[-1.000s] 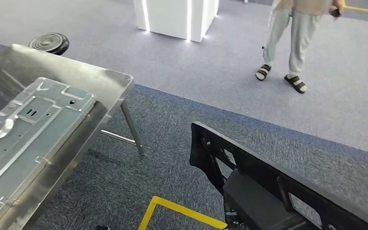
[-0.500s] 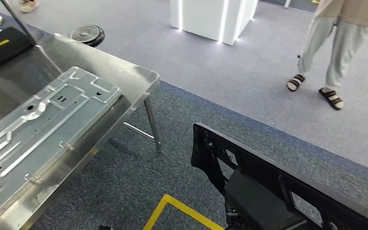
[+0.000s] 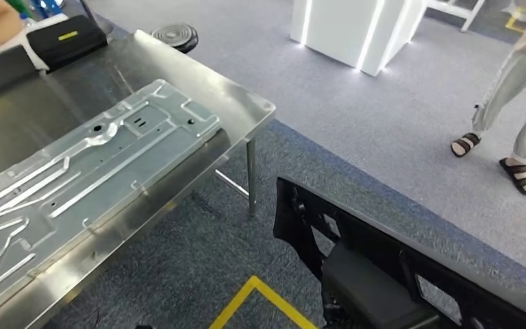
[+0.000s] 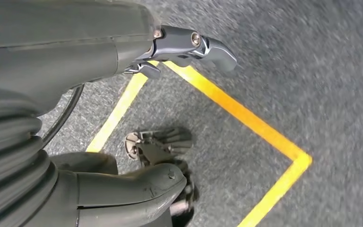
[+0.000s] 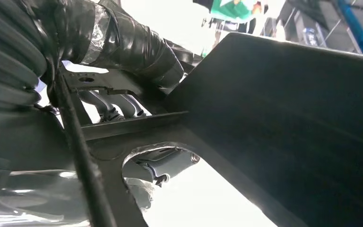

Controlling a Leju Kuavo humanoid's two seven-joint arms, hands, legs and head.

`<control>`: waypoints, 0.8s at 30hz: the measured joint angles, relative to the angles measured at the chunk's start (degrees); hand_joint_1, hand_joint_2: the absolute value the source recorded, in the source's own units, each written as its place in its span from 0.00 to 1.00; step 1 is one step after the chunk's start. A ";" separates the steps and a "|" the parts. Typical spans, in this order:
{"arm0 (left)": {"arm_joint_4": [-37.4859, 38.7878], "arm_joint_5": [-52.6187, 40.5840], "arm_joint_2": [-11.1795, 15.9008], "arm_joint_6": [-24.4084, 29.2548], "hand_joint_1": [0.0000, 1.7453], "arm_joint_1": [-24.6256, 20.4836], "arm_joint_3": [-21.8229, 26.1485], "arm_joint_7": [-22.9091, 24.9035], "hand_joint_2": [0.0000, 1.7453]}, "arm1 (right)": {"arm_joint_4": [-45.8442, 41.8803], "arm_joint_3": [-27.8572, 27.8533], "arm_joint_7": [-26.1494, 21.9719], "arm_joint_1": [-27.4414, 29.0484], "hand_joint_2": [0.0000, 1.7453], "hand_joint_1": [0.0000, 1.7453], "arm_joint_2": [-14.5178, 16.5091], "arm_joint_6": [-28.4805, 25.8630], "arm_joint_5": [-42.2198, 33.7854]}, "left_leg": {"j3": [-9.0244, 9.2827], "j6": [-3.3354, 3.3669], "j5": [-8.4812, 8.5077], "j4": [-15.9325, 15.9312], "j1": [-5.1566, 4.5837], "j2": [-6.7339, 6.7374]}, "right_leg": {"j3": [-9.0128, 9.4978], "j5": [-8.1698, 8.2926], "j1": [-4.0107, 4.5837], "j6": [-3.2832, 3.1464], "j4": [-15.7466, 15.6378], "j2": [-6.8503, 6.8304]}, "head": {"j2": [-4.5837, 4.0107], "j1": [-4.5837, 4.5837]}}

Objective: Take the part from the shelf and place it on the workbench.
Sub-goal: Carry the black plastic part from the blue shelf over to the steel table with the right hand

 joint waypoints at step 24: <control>0.00 -0.95 0.36 0.93 0.00 -0.22 0.80 1.54 1.00 | -0.09 -0.09 -0.25 0.15 1.00 1.00 0.11 0.00 -0.17 | -2.66 -2.77 -0.51 4.10 0.50 2.56 | 1.99 2.62 -0.12 -1.51 -4.39 -2.36 | 0.00 -0.17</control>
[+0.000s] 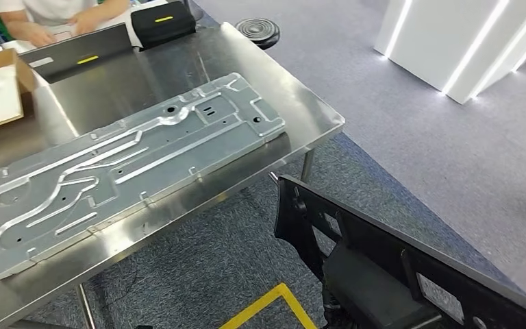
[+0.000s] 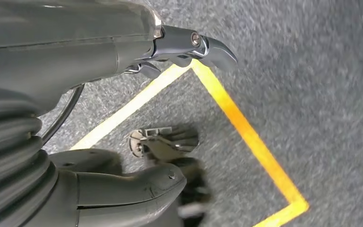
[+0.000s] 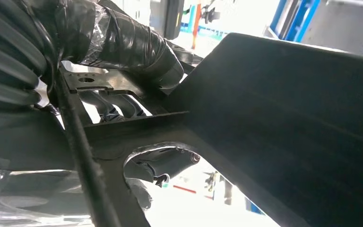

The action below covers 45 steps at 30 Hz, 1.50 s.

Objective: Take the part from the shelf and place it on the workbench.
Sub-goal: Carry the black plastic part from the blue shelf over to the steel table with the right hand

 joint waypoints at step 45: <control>0.00 0.19 -0.09 0.66 0.00 0.17 0.07 -0.03 1.00 | -1.11 -1.48 -0.02 1.19 1.00 1.00 0.04 -0.11 -0.78 | 2.65 2.83 0.30 -3.57 -0.57 -3.59 | -2.68 -0.79 0.09 1.66 5.06 5.01 | 0.00 0.05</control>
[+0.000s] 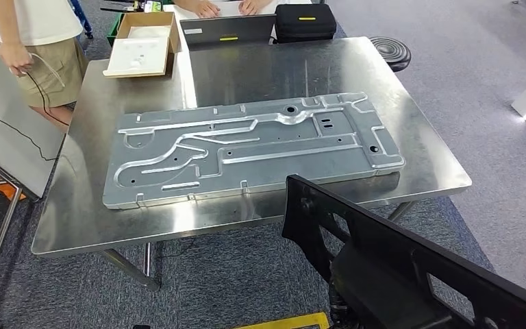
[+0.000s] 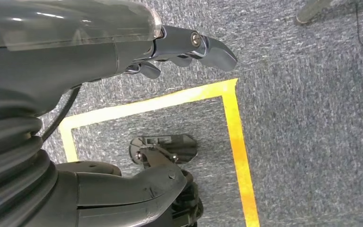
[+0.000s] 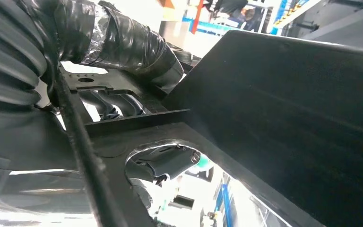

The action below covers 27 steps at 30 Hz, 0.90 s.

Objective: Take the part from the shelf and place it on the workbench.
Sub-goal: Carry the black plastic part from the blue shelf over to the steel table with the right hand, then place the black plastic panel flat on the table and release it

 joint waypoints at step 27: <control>0.00 -0.19 -0.08 -0.33 0.00 0.46 0.52 -0.53 1.00 | -2.07 -12.26 1.42 1.81 1.00 1.00 1.08 0.00 4.04 | -0.12 0.49 -0.09 -0.14 0.04 0.55 | -5.66 -6.41 -0.08 0.89 11.27 -0.18 | 0.00 -0.02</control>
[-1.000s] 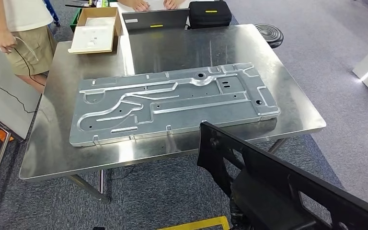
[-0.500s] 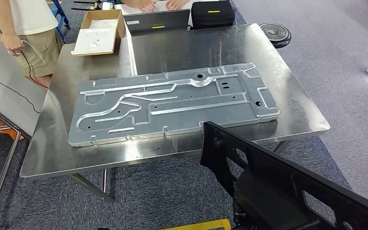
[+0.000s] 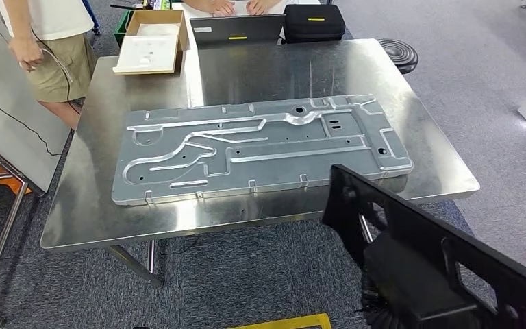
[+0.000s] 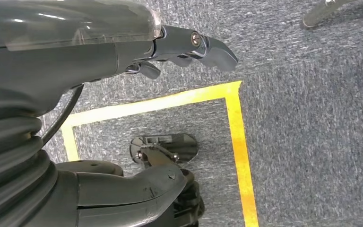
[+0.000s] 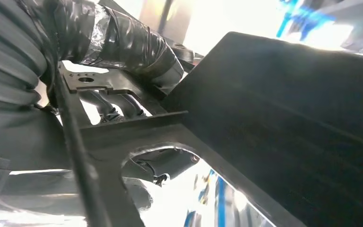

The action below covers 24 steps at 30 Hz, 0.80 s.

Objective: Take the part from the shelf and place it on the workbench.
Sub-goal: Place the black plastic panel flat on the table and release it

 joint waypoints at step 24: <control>0.00 -1.25 -0.11 -0.54 0.00 -0.38 0.17 0.60 1.00 | 0.13 -25.73 -1.39 -0.94 1.00 1.00 3.50 0.18 -6.65 | 0.30 -1.76 -0.79 0.43 -0.25 -0.06 | 7.72 8.16 0.44 -1.83 -16.67 -0.24 | -0.01 -0.01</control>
